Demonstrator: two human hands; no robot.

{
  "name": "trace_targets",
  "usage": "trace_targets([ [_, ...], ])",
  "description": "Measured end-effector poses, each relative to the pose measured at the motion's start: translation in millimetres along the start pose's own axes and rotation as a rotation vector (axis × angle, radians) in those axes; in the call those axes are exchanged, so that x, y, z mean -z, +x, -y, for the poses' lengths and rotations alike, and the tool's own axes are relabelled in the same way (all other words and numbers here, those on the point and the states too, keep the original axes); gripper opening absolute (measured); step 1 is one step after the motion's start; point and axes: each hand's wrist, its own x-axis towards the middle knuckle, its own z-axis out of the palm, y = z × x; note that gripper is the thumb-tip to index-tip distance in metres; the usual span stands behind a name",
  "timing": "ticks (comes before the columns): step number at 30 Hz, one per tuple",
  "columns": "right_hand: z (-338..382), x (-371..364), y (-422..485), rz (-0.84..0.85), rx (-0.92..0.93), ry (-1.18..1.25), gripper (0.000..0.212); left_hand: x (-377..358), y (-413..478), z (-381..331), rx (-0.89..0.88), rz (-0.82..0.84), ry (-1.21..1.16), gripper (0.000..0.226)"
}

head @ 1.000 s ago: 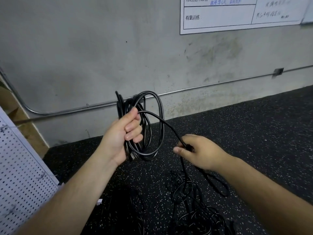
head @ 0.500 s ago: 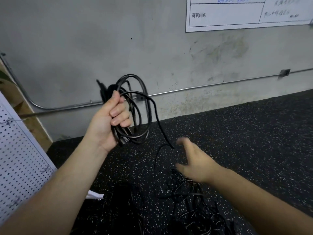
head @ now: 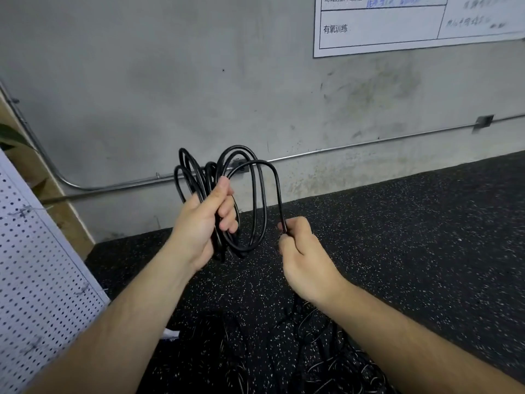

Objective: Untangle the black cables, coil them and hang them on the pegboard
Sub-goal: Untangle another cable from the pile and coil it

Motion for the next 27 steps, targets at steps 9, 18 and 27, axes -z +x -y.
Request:
trace_targets([
  [9, 6, 7, -1, -0.223, 0.241, -0.183, 0.039, -38, -23, 30, 0.173, -0.01, 0.162, 0.054],
  [18, 0, 12, -11, -0.069, 0.269, -0.188, 0.011, -28, -11, 19, 0.098, -0.16, 0.082, 0.032],
  [27, -49, 20, -4, 0.169, 0.068, -0.013, 0.03, -26, -8, 7, 0.066, -0.111, -0.115, 0.019],
])
